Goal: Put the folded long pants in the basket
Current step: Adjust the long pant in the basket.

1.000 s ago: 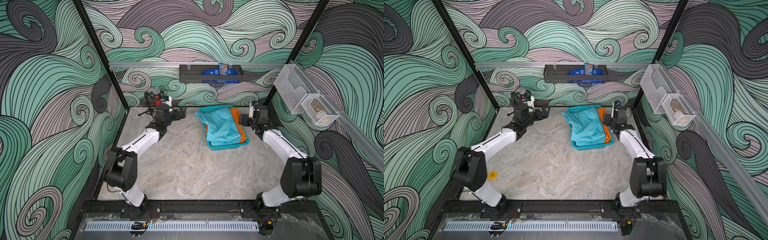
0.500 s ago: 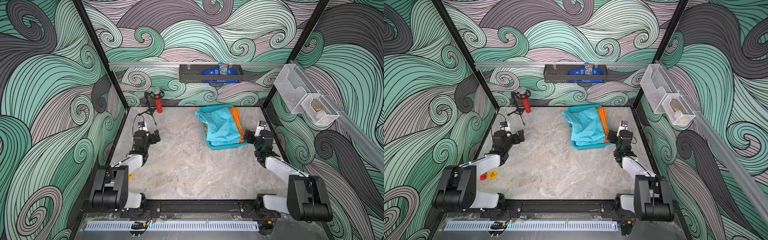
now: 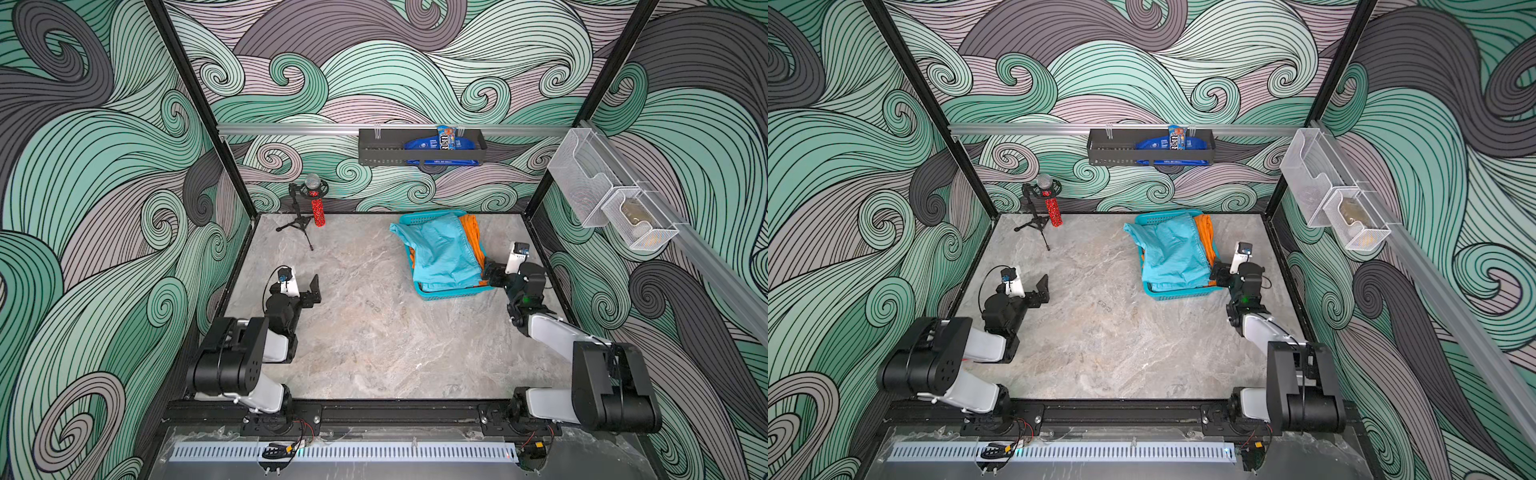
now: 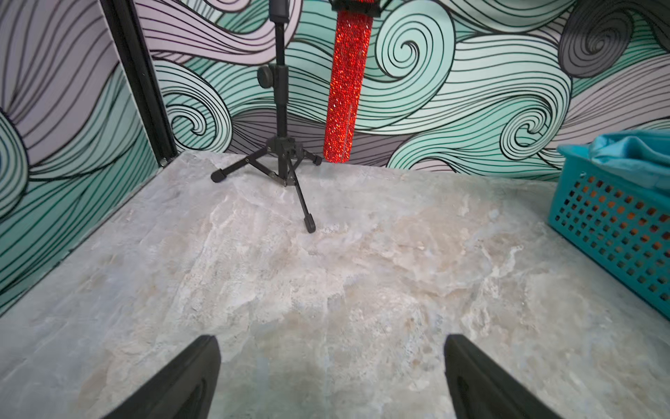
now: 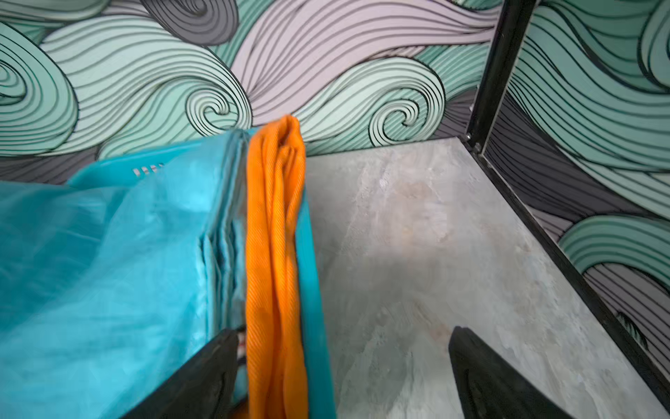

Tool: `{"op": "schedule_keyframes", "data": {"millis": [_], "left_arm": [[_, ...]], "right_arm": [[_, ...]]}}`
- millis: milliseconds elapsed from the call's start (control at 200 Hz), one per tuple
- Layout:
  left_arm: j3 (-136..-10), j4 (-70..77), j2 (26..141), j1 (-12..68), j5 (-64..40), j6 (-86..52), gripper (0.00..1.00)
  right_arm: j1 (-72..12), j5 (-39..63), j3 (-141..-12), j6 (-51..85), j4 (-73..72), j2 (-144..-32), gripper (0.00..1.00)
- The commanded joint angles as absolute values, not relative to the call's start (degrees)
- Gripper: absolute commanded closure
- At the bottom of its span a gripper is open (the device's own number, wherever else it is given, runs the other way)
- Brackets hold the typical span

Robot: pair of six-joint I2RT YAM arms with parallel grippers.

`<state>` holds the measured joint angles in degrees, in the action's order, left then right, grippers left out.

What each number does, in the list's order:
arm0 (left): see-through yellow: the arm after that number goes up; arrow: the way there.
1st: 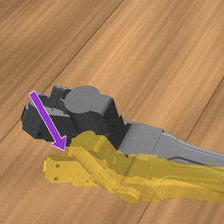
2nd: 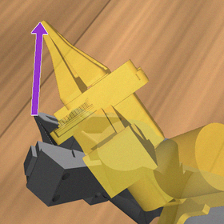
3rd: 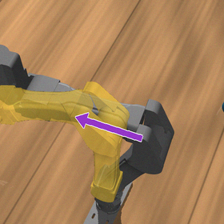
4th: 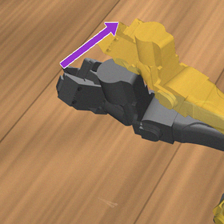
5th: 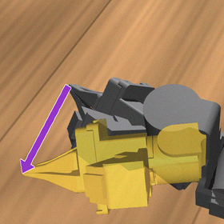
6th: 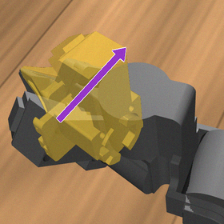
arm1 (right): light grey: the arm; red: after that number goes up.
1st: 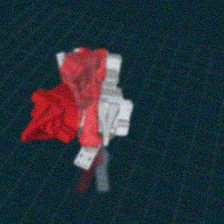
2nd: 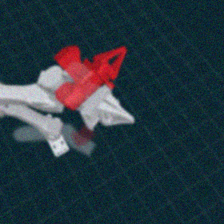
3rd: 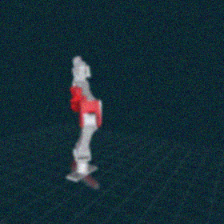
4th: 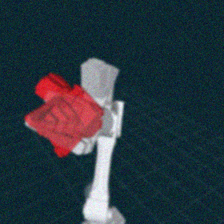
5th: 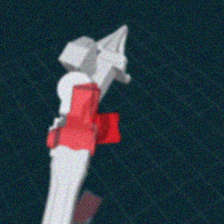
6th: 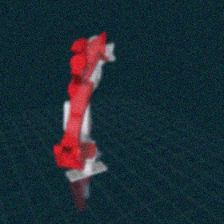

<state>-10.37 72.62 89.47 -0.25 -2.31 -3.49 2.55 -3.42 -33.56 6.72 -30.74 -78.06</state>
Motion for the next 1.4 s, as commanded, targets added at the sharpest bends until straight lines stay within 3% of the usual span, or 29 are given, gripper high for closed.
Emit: {"op": "schedule_keyframes", "data": {"millis": [0, 55, 95, 145, 180, 465, 810, 1026, 1156, 1211, 1396], "left_arm": [[-12.76, 71.40, 86.80, -0.31, -4.81, -1.97, 0.01], [-12.63, 76.77, 89.98, -0.26, -6.21, -0.22, 0.01], [-11.15, 82.59, 91.33, -0.25, -6.04, -0.73, 0.01], [-12.00, 78.37, 89.88, -0.25, -5.93, -0.50, 0.01], [-12.96, 75.54, 89.35, -0.23, -6.06, -0.44, 0.01], [-11.98, 79.13, 90.38, -0.26, -6.02, -0.50, 0.01], [-11.78, 80.19, 90.72, -0.26, -6.02, -0.53, 0.02], [-11.78, 80.17, 90.79, -0.25, -5.98, -0.53, 0.02], [-11.76, 80.22, 90.73, -0.26, -5.98, -0.53, 0.02], [-11.78, 80.18, 90.74, -0.26, -5.98, -0.53, 0.01], [-11.78, 80.16, 90.72, -0.26, -5.98, -0.53, 0.01]], "right_arm": [[2.72, 3.03, -41.18, 8.52, -23.47, -80.47, 0.15], [2.69, 6.54, -46.47, 9.98, -19.20, -82.91, 0.22], [2.63, 9.59, -50.68, 10.88, -15.97, -84.86, 0.34], [2.47, 13.35, -55.36, 11.85, -12.13, -88.03, 0.45], [2.33, 15.38, -58.81, 12.28, -10.03, -90.15, 0.48], [-0.99, 18.99, -74.71, 12.49, -0.57, -103.88, 0.52], [-1.93, 11.49, -77.52, 13.10, 0.89, -109.24, 0.51], [-2.11, 13.03, -78.80, 12.96, 1.31, -111.72, 0.53], [-2.11, 14.67, -79.08, 13.16, 1.30, -112.11, 0.90], [-2.11, 14.60, -78.89, 13.15, 1.17, -111.49, 1.00], [-2.11, 9.76, -77.09, 12.27, 1.10, -105.39, 1.00]]}}
